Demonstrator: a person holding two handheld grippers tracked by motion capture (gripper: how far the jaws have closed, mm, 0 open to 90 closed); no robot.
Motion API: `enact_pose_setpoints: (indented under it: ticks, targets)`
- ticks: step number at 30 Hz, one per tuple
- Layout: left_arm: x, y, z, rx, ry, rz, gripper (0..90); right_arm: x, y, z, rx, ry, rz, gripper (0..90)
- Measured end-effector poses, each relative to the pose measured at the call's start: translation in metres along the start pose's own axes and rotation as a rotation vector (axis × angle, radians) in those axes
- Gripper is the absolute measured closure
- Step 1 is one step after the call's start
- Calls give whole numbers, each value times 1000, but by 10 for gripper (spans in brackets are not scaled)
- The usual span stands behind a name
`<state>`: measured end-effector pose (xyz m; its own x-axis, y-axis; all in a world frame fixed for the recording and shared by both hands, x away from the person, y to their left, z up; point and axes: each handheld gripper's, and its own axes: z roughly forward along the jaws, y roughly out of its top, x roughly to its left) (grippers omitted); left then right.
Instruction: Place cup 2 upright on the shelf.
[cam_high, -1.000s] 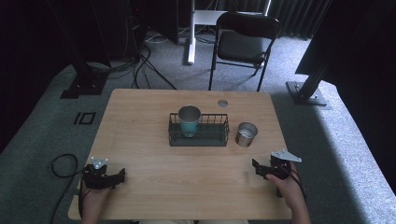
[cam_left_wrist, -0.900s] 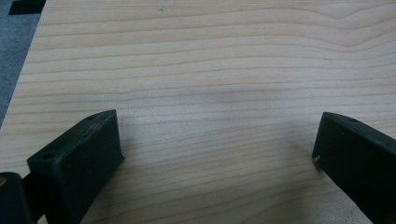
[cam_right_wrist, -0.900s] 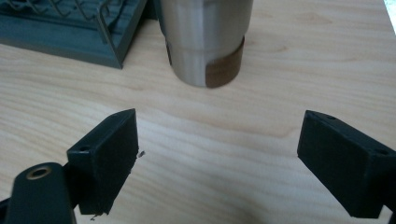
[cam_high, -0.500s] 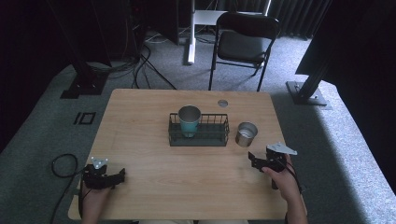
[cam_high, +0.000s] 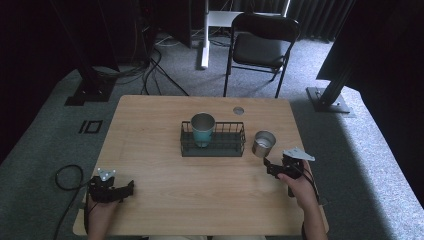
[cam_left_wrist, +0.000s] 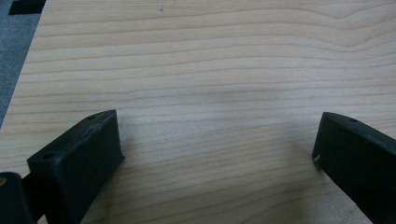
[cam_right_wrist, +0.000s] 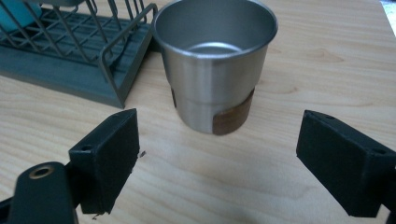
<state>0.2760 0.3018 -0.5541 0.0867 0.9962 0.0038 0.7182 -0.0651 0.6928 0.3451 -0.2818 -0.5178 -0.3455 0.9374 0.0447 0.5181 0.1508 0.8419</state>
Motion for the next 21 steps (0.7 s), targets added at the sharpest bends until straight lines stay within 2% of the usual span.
enact_pose_setpoints:
  ticks: [21]
  targets:
    - [1,1,0,1,-6,6,18,-1,13,28,-19,11,4,124]
